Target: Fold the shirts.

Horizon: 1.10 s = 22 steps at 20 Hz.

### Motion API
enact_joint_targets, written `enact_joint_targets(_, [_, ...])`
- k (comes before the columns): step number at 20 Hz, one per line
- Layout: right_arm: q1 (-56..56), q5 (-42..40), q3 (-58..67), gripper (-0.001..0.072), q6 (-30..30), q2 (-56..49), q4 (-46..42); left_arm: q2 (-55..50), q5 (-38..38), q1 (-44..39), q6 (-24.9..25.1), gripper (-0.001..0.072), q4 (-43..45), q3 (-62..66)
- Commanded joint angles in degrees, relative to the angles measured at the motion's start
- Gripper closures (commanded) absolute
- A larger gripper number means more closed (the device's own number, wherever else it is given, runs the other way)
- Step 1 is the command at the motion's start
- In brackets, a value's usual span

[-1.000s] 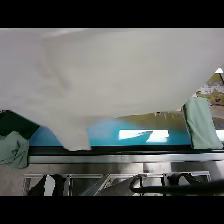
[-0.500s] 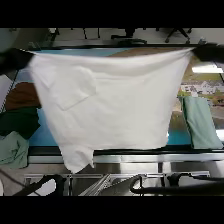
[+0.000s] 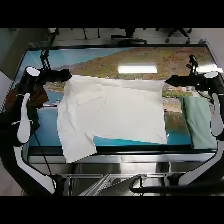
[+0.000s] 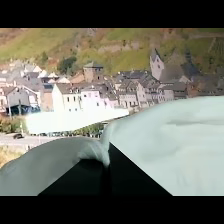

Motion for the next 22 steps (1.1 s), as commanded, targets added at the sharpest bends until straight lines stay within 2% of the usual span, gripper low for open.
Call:
enact_joint_targets(1, [0.1,4.5,-0.4,0.0695,2.3,-0.8,-3.8,-6.1,-4.2,0.2,-0.2,0.0696,4.5,7.9])
enact_joint_targets(3, [0.1,6.7,-2.1,0.0695,5.0,-0.3,-7.6,-6.2,-6.2,0.3,-1.0,0.0696,9.0,9.4])
enact_joint_targets(7, [0.2,6.8,-8.5,0.0696,5.2,1.1,-8.4,-6.2,-11.6,0.2,-2.1,0.0696,18.2,9.7])
enact_joint_targets(13, [0.0,6.0,-10.2,0.0695,7.4,1.1,-13.4,-6.2,-16.2,0.2,-2.5,0.0696,27.1,9.8])
enact_joint_targets(18, [-0.2,5.6,-10.2,0.0695,7.5,1.1,-13.5,-5.4,-17.0,1.2,-6.0,0.0696,27.8,9.8])
enact_joint_targets(22, [-0.4,5.5,-10.2,0.0695,7.4,1.1,-13.5,-2.0,-18.3,1.8,-5.8,0.0696,27.4,9.8])
